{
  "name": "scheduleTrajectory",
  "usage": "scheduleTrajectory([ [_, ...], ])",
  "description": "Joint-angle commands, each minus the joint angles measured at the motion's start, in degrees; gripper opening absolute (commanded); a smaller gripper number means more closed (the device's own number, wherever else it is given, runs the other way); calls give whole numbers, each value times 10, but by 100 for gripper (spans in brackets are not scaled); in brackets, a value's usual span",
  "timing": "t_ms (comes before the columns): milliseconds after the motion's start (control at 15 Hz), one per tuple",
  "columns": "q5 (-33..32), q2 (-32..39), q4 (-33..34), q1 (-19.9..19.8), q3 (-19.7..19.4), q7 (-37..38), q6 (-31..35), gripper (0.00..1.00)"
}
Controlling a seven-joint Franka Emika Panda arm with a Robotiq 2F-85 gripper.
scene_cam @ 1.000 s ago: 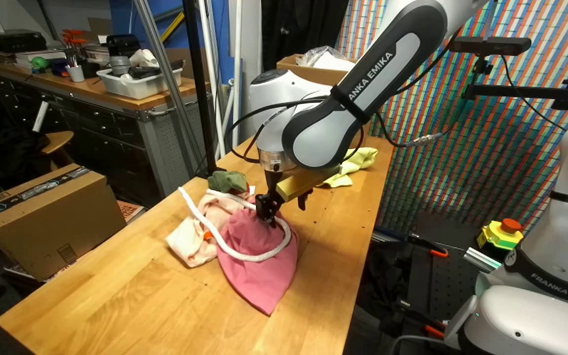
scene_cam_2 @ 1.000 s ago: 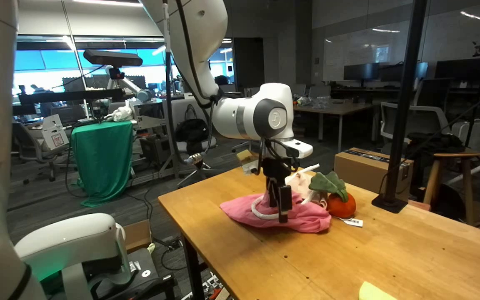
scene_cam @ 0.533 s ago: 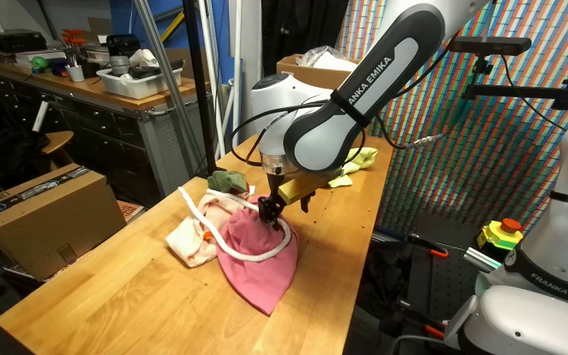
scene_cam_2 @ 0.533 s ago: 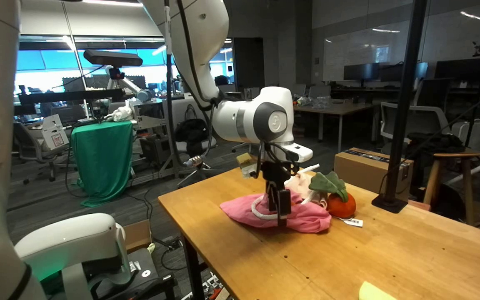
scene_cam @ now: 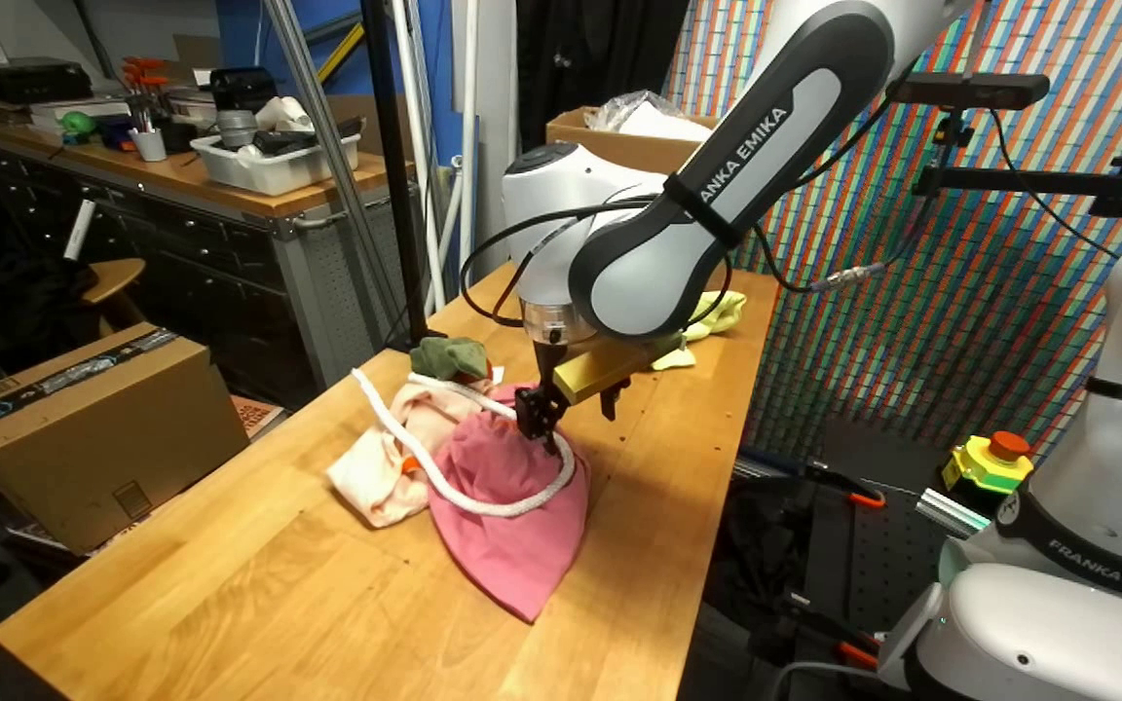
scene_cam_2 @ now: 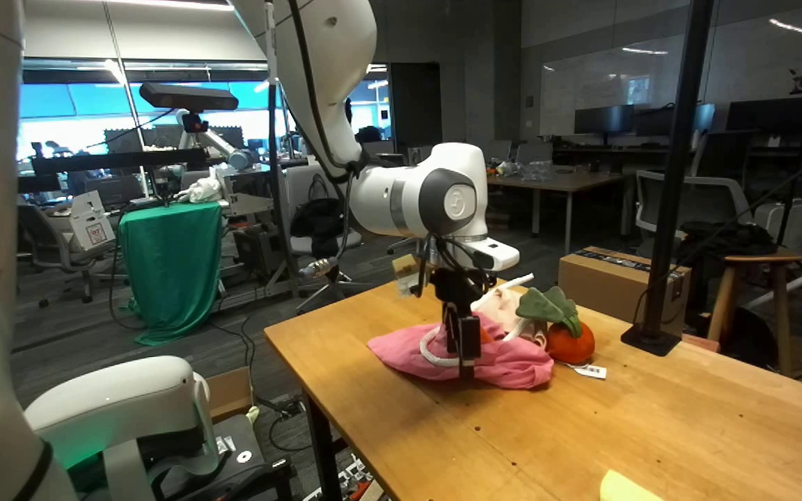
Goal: Separate the things on the heap
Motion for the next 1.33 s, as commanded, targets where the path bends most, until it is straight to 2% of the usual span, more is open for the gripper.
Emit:
scheduleTrajectory([
  [0,-5,-29,-20,4,-1,23,2,100],
  [1267,-1,-23,-35,2,4,38,5,100],
])
